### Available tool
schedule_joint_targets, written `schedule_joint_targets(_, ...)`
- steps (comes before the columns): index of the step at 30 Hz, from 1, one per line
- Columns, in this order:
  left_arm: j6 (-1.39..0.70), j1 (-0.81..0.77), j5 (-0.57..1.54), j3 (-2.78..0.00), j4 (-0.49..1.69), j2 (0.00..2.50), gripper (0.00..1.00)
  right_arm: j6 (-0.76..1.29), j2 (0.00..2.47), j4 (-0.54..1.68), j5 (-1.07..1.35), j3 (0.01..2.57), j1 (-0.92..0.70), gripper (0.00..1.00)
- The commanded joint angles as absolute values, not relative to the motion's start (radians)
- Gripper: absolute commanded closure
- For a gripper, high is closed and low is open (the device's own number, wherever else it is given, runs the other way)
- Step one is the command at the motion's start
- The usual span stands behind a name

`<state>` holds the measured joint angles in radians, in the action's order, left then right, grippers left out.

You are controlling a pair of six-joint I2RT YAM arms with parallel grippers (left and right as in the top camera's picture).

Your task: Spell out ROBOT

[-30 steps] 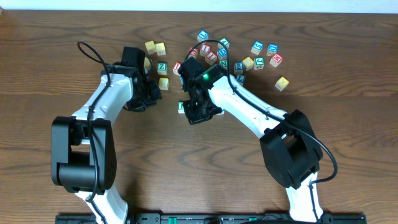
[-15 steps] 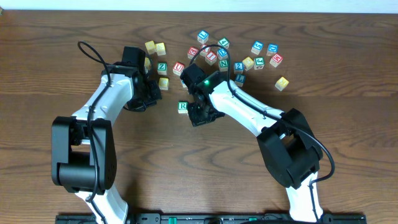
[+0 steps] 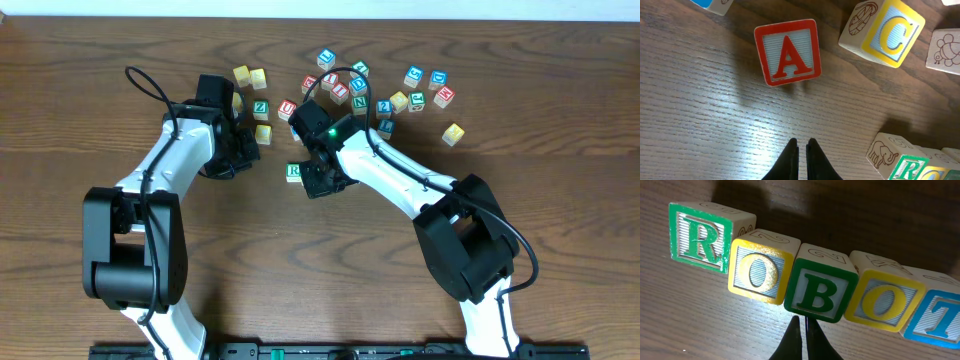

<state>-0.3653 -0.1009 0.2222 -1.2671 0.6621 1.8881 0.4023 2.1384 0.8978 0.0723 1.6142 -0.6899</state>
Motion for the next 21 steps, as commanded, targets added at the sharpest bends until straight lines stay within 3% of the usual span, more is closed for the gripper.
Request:
schedule_joint_targets(1,-0.352,-0.101,0.209,-1.285,0.665,1.873,0.92,0.414,2.146,0.892,0.058,1.607,-0.693,0.99)
schedule_joint_targets(9,-0.352,-0.101,0.209,-1.285,0.665,1.873,0.92,0.411,2.084,0.875,0.054,1.62,-0.685,0.99)
schedule_joint_targets(16,-0.336,-0.147,0.192,-1.285,0.662,1.876,0.92,0.434,2.0,0.967,0.053,1.617,-0.468,0.99)
schedule_joint_targets(21,-0.313,-0.22,0.191,-1.284,0.593,1.908,0.92,0.459,2.022,0.92,0.063,1.525,-0.434,0.99)
